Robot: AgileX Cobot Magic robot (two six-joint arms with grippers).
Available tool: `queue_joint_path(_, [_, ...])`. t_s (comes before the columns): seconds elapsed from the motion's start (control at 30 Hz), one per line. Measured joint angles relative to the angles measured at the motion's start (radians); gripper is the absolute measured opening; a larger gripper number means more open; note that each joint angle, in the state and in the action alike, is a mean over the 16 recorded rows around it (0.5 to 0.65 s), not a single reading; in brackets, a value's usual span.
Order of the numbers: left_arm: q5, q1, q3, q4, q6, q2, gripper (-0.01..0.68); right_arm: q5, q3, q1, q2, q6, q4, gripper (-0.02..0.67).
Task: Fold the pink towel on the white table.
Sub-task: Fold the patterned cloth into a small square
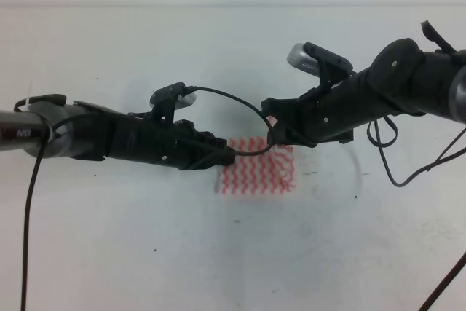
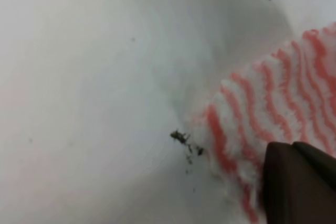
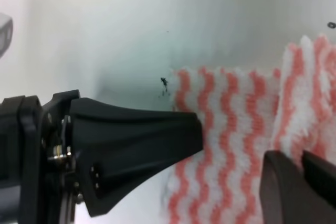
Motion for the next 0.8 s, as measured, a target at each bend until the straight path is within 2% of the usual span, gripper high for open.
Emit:
queue_joint_path(0.43, [-0.001,0.000,0.000,0.000,0.000,0.000,-0.005,0.000,0.000,0.000,0.014,-0.110,0.134,-0.015])
queue_joint_path(0.8, [0.013,0.006,-0.001,0.011,0.005,-0.031,-0.005,-0.007,0.000,0.000,0.037,-0.127,0.152,-0.015])
